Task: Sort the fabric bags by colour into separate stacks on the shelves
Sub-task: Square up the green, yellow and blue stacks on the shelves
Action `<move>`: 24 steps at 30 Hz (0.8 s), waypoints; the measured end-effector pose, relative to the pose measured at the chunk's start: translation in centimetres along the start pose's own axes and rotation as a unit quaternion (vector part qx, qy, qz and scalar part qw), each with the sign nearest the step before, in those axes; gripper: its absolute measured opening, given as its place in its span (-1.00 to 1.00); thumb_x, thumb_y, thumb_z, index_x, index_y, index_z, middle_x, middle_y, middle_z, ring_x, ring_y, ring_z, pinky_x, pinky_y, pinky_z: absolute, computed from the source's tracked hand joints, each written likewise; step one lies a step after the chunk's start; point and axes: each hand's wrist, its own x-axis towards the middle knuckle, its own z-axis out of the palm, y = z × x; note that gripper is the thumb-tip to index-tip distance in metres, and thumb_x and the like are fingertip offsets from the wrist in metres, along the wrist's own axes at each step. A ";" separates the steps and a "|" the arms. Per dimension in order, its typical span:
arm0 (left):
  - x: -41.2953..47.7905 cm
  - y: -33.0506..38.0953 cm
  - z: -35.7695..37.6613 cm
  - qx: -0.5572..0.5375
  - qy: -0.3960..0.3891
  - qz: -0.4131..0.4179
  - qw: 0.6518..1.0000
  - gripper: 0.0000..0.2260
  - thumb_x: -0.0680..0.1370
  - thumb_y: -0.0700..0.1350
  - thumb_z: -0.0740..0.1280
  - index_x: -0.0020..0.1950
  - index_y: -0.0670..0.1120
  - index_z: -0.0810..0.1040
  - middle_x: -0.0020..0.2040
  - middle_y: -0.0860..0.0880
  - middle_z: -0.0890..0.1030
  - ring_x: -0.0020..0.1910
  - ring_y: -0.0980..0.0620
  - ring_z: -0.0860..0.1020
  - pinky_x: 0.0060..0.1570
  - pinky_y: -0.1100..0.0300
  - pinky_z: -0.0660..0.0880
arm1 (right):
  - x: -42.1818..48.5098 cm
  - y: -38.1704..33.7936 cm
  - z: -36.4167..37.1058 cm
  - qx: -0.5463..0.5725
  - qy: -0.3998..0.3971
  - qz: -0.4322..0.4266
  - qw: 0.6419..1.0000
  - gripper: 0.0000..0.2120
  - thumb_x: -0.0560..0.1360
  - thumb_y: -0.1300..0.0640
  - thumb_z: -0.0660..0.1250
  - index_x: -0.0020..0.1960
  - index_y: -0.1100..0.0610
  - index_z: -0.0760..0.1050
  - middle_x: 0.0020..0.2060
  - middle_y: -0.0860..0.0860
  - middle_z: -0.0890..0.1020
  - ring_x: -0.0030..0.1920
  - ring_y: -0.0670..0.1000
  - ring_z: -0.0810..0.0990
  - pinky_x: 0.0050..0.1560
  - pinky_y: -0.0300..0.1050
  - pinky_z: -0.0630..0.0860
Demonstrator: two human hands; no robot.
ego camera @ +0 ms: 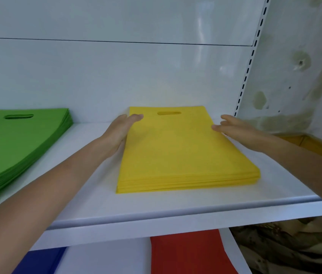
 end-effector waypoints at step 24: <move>1.6 0.1 0.4 -0.091 0.001 -0.050 0.995 -0.56 0.39 0.17 0.29 0.12 -0.08 0.54 -0.01 -0.10 0.62 -0.12 -0.05 0.58 -0.05 0.09 0.51 | 4.4 -0.5 2.3 0.174 -0.020 -0.021 0.984 -0.50 0.58 0.30 0.16 0.48 0.20 0.13 0.30 0.07 0.42 0.11 0.03 0.52 0.01 -0.13 0.44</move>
